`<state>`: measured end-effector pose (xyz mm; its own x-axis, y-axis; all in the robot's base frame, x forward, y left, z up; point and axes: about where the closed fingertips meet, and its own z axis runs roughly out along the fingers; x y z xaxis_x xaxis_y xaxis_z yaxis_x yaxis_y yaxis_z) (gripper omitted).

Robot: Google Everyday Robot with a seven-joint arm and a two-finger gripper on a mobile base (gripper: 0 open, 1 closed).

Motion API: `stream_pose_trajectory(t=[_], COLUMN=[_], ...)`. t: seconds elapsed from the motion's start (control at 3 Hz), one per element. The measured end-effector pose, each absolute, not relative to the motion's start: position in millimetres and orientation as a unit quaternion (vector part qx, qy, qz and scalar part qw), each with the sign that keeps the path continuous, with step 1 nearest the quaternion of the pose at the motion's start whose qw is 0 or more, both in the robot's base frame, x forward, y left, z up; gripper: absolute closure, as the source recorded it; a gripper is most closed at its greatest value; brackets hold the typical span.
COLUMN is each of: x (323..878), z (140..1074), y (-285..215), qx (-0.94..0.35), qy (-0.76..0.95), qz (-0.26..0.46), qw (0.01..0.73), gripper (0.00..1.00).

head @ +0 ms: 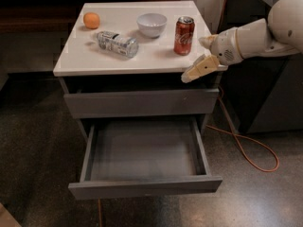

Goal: Place coke can into middle drawer

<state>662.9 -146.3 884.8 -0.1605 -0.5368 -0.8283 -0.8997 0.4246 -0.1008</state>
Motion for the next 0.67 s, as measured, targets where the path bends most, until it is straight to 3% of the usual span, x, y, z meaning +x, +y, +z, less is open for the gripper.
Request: stream_pose_trajectory(t=[0.67], x=[721], z=[895], y=[-163], qx=[-0.421], qy=[0.745], qz=[0.191], qw=[0.480], gripper=[0.00])
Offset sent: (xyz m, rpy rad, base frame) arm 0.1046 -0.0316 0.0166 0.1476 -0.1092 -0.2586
